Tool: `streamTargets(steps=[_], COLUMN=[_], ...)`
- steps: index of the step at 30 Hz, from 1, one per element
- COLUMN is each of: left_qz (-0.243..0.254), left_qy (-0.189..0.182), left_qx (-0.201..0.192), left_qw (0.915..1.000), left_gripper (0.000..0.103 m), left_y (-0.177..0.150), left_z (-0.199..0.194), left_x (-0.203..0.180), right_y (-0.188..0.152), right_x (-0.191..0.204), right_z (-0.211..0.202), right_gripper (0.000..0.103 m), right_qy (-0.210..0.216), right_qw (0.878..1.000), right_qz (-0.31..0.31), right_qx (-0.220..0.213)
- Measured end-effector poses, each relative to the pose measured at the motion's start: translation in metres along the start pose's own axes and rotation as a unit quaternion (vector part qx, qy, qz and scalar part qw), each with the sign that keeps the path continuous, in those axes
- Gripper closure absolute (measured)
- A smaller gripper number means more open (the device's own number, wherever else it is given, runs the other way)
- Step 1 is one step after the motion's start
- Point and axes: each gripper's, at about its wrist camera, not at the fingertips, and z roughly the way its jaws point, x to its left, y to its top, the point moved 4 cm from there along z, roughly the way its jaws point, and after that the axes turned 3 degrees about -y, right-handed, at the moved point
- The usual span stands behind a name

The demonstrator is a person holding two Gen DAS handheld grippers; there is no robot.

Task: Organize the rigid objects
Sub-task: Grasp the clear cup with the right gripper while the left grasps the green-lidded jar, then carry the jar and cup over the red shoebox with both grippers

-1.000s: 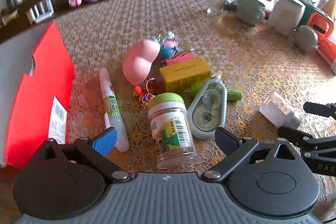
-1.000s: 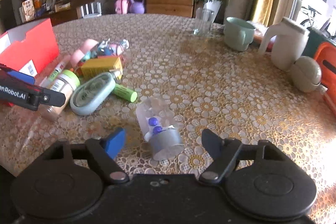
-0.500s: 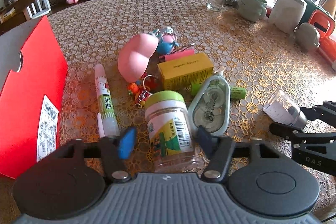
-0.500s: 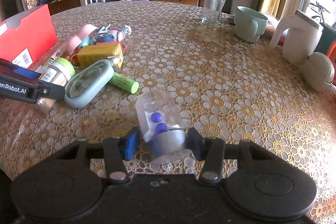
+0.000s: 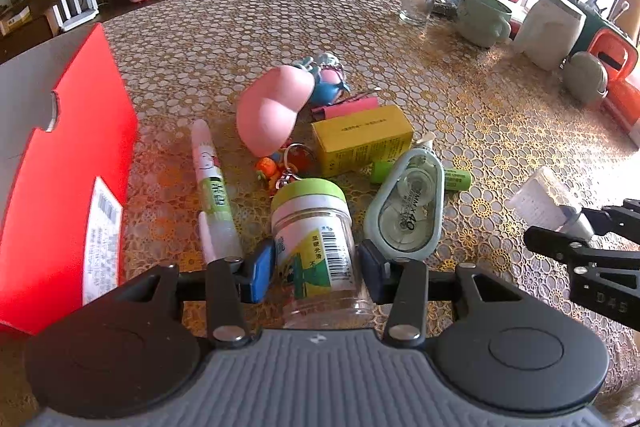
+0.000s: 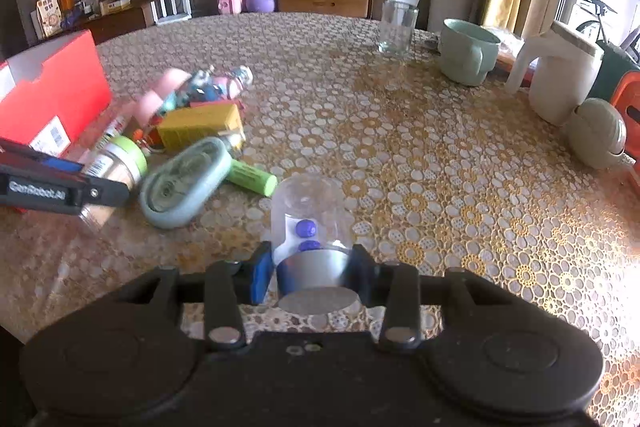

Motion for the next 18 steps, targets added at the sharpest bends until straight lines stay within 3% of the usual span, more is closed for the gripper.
streamTargets(steps=[8,14,18], left_qz=[-0.013,-0.025,-0.029], left_qy=[-0.014,-0.030,-0.022], left_qx=[-0.013,-0.041,-0.063], left_qw=[0.9997,0.9984,0.9973], left_gripper=[0.059,0.061,0.061], left_y=[-0.001,0.003,0.009], left_z=[-0.028,-0.070,-0.097], left_x=[0.009,0.023,0.038], right_y=[0.018,0.041,0.063], right_x=[0.023,0.058,0.086], right_z=[-0.033,-0.065,-0.084], right_gripper=[0.062,0.062,0.063], right_qy=[0.012,0.031,0.051], right_qw=[1.000,0.999,0.997], right_qz=[0.006,-0.008,-0.023], right_qx=[-0.012,-0.033,-0.048])
